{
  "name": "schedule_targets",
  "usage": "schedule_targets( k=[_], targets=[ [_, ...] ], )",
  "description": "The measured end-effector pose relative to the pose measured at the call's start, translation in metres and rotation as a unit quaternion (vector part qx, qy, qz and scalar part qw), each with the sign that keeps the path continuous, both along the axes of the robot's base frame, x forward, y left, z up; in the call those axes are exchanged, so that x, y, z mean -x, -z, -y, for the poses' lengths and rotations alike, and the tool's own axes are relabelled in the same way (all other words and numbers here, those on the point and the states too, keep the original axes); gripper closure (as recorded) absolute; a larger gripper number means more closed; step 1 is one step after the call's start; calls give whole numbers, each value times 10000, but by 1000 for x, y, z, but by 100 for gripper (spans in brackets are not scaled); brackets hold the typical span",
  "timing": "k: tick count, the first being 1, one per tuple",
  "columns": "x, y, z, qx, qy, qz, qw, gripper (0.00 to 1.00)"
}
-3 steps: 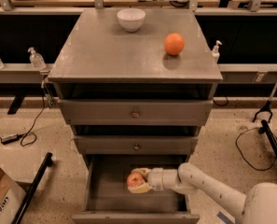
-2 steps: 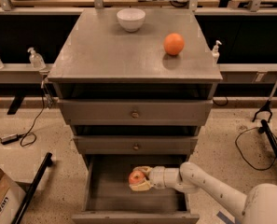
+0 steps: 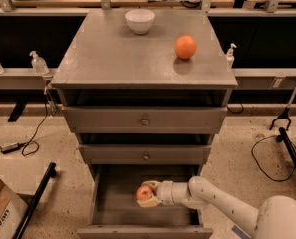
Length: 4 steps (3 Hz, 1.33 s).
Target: Place apple into bottom drawer
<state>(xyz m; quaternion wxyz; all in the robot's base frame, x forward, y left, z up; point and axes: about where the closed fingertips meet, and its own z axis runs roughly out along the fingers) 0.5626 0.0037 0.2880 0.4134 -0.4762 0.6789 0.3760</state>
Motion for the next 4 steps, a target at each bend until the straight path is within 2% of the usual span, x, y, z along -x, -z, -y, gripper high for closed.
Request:
schedule_targets(
  k=[1, 2, 4],
  targets=[
    [-1, 31, -4, -32, -30, 144, 9999, 100],
    [-6, 72, 0, -5, 85, 121, 9999, 81],
    [-14, 140, 13, 54, 501, -270, 9984, 35]
  ],
)
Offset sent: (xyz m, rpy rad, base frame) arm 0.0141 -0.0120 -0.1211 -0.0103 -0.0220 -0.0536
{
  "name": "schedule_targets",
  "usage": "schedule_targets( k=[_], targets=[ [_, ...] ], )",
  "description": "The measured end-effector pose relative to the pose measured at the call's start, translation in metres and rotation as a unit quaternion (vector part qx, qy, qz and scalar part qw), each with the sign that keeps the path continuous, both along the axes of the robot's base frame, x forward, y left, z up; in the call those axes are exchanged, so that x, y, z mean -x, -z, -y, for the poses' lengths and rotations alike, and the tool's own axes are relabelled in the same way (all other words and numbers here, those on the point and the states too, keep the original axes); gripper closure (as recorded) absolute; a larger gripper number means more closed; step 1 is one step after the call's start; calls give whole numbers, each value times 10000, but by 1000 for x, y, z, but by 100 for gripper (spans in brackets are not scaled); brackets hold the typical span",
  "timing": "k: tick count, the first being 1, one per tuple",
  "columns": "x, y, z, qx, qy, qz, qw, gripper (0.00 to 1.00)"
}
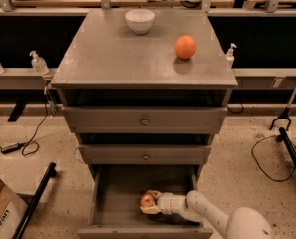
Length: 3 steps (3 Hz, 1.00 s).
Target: Place apple into bottom drawer
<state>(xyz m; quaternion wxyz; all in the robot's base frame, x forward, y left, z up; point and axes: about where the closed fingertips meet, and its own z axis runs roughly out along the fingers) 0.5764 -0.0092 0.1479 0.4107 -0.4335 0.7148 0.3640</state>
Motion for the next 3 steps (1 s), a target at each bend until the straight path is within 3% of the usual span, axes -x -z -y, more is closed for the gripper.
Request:
schedule_targets(
  k=[1, 3],
  targets=[
    [2, 13, 4, 46, 123, -128, 9998, 4],
    [11, 17, -5, 240, 102, -215, 9994, 0]
  ],
)
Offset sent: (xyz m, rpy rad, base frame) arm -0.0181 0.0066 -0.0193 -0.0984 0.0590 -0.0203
